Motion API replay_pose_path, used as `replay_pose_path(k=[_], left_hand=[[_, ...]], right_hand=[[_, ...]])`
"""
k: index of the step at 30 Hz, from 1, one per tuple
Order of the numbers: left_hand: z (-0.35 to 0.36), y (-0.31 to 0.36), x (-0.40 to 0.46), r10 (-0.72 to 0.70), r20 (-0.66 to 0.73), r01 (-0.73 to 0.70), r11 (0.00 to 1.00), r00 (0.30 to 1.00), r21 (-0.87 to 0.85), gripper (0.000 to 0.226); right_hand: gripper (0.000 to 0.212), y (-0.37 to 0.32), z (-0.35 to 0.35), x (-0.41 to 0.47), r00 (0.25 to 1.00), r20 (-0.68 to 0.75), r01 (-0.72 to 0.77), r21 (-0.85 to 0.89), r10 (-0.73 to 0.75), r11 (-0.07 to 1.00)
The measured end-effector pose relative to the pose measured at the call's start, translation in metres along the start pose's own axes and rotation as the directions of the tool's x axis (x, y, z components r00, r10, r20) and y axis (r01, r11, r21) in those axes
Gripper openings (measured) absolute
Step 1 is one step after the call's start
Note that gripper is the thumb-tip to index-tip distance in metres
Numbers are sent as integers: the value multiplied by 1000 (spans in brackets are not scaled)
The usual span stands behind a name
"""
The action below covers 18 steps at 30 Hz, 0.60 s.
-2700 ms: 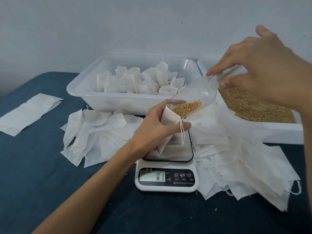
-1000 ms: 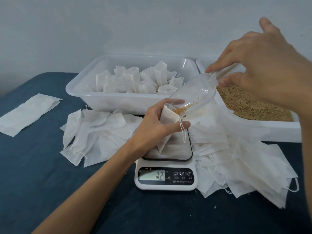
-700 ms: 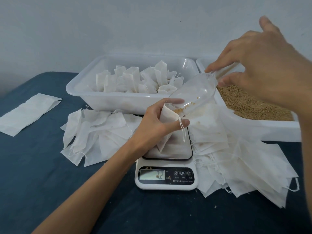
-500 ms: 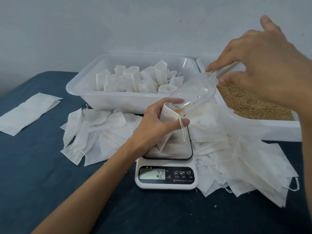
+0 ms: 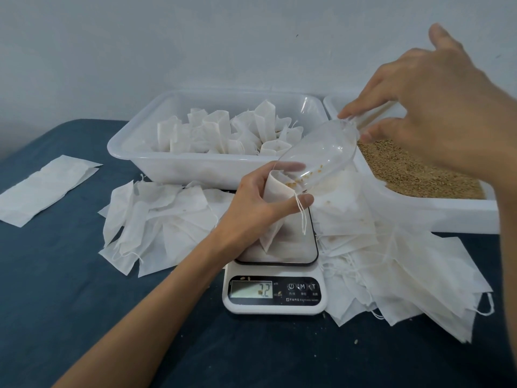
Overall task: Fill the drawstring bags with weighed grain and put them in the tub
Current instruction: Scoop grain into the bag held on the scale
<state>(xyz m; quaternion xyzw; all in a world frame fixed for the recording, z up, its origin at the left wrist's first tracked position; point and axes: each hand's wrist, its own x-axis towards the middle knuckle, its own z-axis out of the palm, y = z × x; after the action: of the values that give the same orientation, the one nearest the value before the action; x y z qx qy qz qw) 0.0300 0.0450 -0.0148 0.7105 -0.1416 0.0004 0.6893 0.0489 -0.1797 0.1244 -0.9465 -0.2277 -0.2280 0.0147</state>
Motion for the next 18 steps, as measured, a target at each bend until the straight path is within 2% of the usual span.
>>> replay_pose_path(k=[5, 12, 18], left_hand=[[0, 2, 0, 5, 18, -5, 1000, 1000, -20, 44], [0, -2, 2, -12, -30, 14, 998, 999, 61, 44], [-2, -1, 2, -36, -23, 37, 997, 999, 63, 56]], right_hand=[[33, 1, -4, 0, 1000, -1, 12, -13, -12, 1000], [31, 2, 1, 0, 1000, 21, 14, -24, -13, 1000], [31, 3, 3, 1, 1000, 19, 6, -14, -6, 1000]])
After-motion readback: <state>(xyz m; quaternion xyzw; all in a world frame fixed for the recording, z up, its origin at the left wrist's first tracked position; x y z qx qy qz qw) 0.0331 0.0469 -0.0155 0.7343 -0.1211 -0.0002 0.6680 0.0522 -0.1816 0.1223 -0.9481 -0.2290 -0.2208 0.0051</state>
